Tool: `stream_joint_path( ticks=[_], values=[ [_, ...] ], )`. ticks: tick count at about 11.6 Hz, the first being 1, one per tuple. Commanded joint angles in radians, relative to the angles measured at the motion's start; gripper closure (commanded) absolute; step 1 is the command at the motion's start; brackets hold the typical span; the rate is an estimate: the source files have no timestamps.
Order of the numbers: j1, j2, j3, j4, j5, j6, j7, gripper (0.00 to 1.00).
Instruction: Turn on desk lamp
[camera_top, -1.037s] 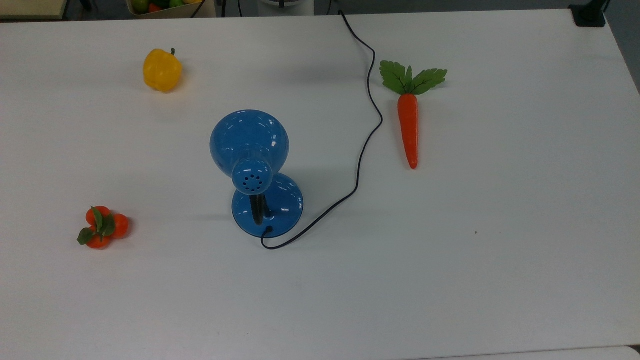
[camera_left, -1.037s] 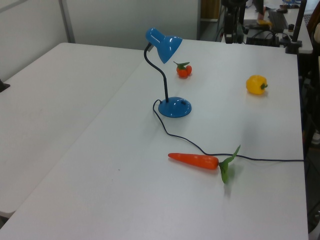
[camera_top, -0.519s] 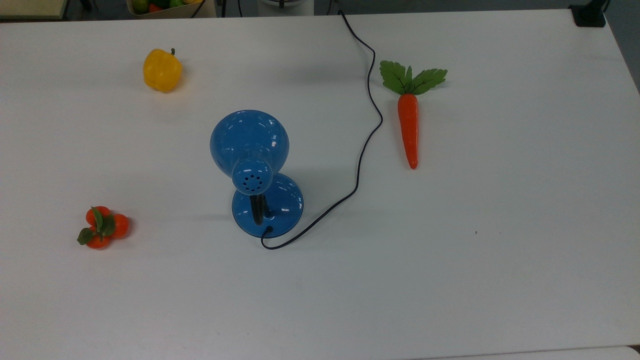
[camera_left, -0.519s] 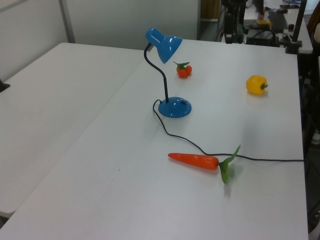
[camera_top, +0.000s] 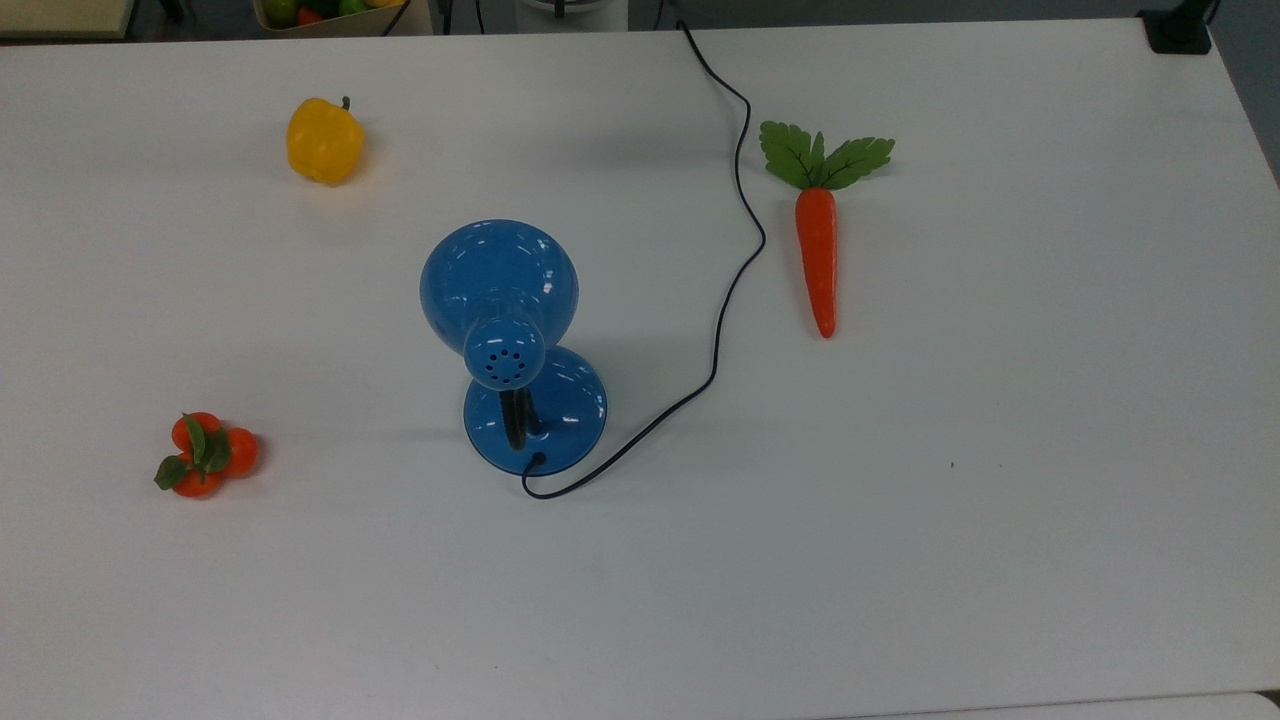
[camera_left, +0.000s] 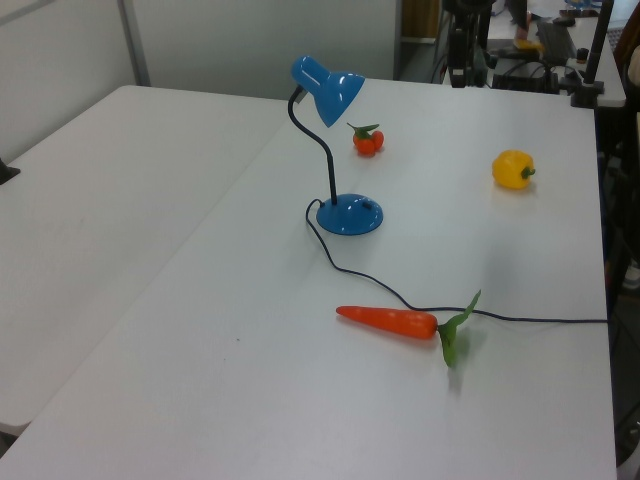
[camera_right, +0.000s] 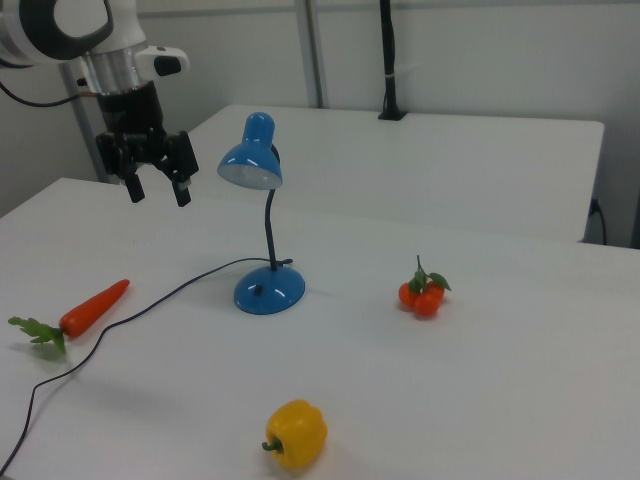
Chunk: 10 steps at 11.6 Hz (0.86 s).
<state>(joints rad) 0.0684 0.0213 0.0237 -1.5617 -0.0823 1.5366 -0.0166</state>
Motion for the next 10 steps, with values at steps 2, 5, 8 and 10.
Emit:
stream_joint_path(
  ticks=[2,5,8,10],
  values=[
    [0.004,-0.008,-0.004,-0.008,0.01,-0.003,0.001,0.79],
    [0.004,-0.008,-0.004,-0.008,0.01,-0.003,0.001,1.0],
    [0.002,-0.008,-0.002,-0.008,0.01,-0.001,0.0,1.0],
    [0.001,-0.008,-0.004,-0.03,0.01,0.005,-0.017,1.0]
  ],
)
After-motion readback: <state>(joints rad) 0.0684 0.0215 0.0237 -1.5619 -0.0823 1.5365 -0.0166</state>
